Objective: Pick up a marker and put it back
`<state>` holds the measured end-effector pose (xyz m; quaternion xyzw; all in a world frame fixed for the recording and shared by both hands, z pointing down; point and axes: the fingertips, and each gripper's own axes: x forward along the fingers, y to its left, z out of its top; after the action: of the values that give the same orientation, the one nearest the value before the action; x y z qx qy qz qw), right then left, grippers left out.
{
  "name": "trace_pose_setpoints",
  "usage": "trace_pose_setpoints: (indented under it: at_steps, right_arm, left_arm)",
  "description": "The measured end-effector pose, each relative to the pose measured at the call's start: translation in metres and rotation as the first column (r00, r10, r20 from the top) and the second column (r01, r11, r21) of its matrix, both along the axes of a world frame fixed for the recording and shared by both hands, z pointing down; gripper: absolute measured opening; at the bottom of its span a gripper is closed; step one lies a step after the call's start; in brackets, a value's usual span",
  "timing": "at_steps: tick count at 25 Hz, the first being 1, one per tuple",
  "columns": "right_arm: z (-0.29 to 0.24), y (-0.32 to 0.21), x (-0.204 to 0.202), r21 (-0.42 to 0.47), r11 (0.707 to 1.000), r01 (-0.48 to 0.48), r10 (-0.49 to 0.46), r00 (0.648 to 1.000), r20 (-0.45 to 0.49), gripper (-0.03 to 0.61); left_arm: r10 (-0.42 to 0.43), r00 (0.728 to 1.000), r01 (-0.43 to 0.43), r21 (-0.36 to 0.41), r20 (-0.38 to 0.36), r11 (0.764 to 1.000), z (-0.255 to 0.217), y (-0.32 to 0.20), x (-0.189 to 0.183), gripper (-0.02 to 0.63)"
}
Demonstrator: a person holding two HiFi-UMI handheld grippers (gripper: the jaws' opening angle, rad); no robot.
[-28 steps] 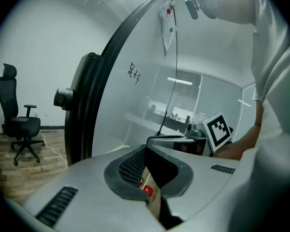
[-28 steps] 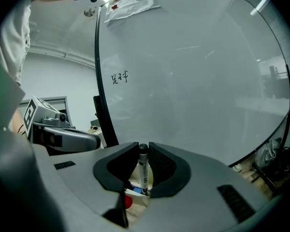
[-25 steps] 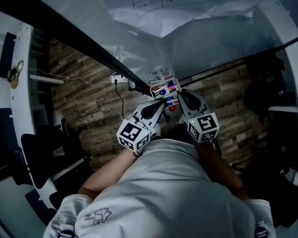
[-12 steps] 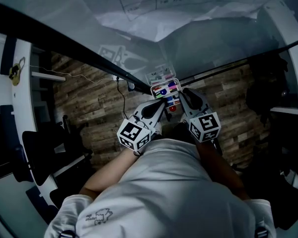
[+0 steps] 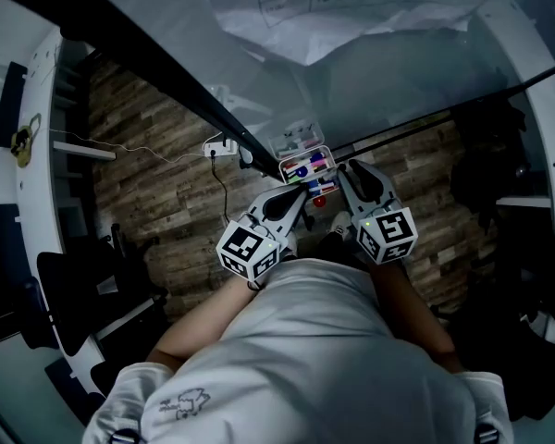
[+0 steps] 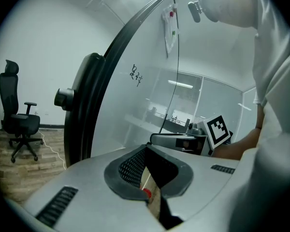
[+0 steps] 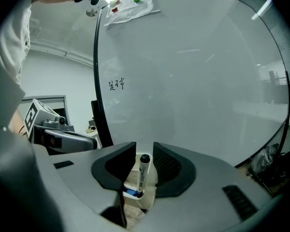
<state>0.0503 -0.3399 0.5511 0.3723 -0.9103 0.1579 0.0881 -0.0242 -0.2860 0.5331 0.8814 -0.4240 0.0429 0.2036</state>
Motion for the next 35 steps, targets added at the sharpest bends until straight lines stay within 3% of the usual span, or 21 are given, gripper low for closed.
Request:
trace_pose_setpoints:
  at_steps: [13,18,22,35]
  right_arm:
    - [-0.060,0.020,-0.011,0.138,0.989,-0.043,0.043,0.999,0.005,0.097]
    - [-0.077,0.036,-0.024,0.177,0.983,-0.050,0.052,0.999,-0.005,0.018]
    - [-0.086,0.048,-0.038,0.195,0.979,-0.056,0.060,0.998,-0.012,0.012]
    - [-0.086,0.114,-0.072,0.191,0.981,-0.048,0.051,0.999,-0.010,0.012]
  left_arm:
    - [0.063,0.997,-0.058,0.125,-0.036,0.990,-0.046,0.005,-0.013,0.006]
    - [0.098,0.994,-0.090,0.173,-0.039,0.981,-0.065,0.014,-0.021,0.005]
    - [0.116,0.993,-0.107,0.210,-0.031,0.972,-0.078,0.026,-0.034,0.006]
    - [0.142,0.989,-0.131,0.216,-0.038,0.968,-0.079,0.078,-0.060,0.005]
